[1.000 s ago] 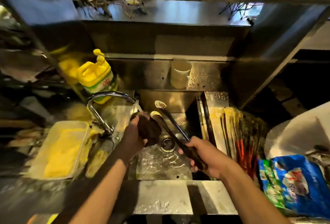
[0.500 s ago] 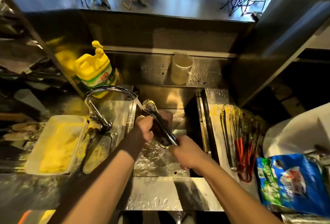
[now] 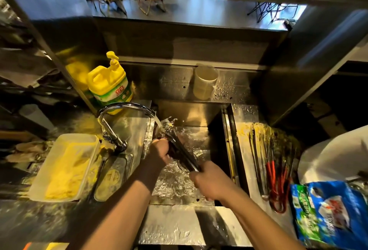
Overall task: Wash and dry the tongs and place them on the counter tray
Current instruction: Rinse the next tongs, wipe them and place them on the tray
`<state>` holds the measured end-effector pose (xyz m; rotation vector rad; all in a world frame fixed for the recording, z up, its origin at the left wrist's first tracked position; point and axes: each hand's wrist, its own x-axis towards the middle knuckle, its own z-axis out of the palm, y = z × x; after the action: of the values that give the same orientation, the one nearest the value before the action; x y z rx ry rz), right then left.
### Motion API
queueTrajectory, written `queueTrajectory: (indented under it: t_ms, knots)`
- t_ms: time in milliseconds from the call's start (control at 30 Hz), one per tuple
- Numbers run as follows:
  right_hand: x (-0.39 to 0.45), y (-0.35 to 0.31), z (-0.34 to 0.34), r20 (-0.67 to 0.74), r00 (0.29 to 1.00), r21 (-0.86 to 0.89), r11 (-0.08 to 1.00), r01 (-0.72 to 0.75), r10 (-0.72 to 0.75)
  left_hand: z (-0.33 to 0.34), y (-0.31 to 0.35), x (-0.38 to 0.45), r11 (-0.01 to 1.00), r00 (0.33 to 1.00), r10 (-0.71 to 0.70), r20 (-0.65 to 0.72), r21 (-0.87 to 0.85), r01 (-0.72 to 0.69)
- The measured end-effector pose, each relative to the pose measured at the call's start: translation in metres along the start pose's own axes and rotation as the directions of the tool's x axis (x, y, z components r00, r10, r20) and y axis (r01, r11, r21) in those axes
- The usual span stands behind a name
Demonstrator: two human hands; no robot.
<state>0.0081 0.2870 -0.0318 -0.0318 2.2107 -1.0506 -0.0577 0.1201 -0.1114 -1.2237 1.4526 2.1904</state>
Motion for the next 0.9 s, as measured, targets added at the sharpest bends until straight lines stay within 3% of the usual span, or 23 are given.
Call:
queueTrajectory:
  t_ms: [133, 300, 433, 533, 667, 833, 900]
  knots:
    - [0.002, -0.003, -0.004, -0.05, 0.999, -0.067, 0.998, 0.001, -0.004, 0.003, -0.005, -0.003, 0.998, 0.994, -0.054, 0.097, -0.029, 0.057]
    - [0.0, -0.003, -0.002, -0.012, 1.0, -0.06, 0.998, 0.023, -0.024, -0.005, 0.012, 0.002, 0.997, 1.0, 0.018, -0.013, -0.08, -0.019]
    - [0.004, -0.009, -0.004, -0.057, 0.998, -0.018, 1.0, -0.005, 0.004, 0.004, 0.005, -0.009, 1.0, 0.993, -0.018, 0.117, 0.022, 0.015]
    - [0.001, -0.006, -0.004, -0.016, 1.0, 0.02, 0.999, -0.026, 0.026, 0.002, 0.009, 0.005, 0.998, 0.999, 0.041, -0.005, 0.055, -0.041]
    - [0.003, -0.007, -0.005, -0.083, 0.996, 0.062, 0.998, -0.029, 0.034, 0.006, 0.005, -0.003, 1.0, 0.983, -0.01, 0.184, 0.002, 0.009]
    - [-0.003, -0.004, -0.006, -0.038, 0.999, 0.071, 0.997, -0.026, 0.029, -0.003, 0.015, 0.004, 0.999, 0.993, -0.003, 0.117, -0.052, 0.009]
    - [-0.001, -0.008, -0.007, -0.052, 0.998, 0.071, 0.997, -0.026, 0.03, 0.001, 0.008, -0.003, 1.0, 0.992, -0.003, 0.124, 0.02, 0.001]
